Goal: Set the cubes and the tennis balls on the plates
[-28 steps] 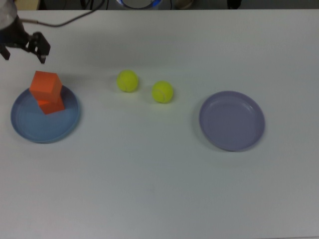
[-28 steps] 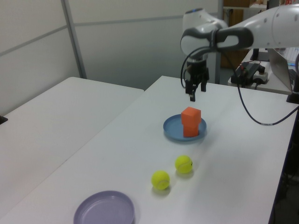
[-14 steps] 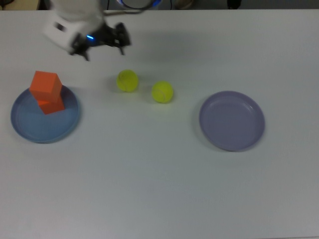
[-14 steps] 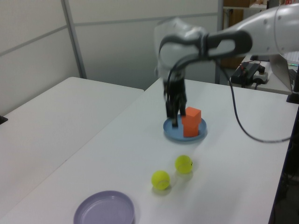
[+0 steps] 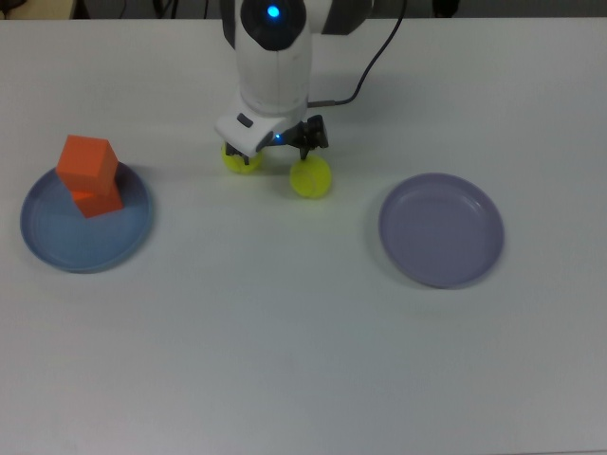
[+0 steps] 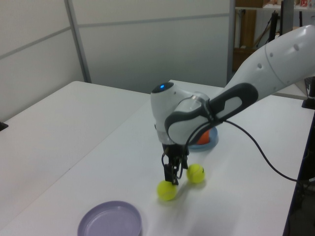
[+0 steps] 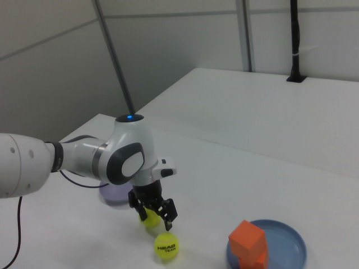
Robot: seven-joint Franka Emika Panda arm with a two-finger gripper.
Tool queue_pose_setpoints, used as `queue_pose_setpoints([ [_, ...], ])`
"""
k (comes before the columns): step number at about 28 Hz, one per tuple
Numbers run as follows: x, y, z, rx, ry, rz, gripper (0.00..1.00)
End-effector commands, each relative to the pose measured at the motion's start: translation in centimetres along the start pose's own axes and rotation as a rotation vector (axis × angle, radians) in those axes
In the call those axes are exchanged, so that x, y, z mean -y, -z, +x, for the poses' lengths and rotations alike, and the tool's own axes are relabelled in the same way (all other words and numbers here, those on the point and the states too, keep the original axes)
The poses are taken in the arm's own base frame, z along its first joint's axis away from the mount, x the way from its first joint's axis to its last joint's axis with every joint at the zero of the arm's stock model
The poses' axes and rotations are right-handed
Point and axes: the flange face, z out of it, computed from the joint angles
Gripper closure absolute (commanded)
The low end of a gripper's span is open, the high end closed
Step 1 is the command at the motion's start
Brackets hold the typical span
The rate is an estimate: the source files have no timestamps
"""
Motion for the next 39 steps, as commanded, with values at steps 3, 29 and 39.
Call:
queue_pose_setpoints([
  [3, 0.4, 0.2, 0.4, -0.034, 0.003, -0.027, 0.0],
  [29, -2.6, -0.5, -3.4, 0.254, 0.065, -0.132, 0.0],
  [39, -6.7, -2.3, -4.5, 0.3, 0.04, -0.187, 0.0],
])
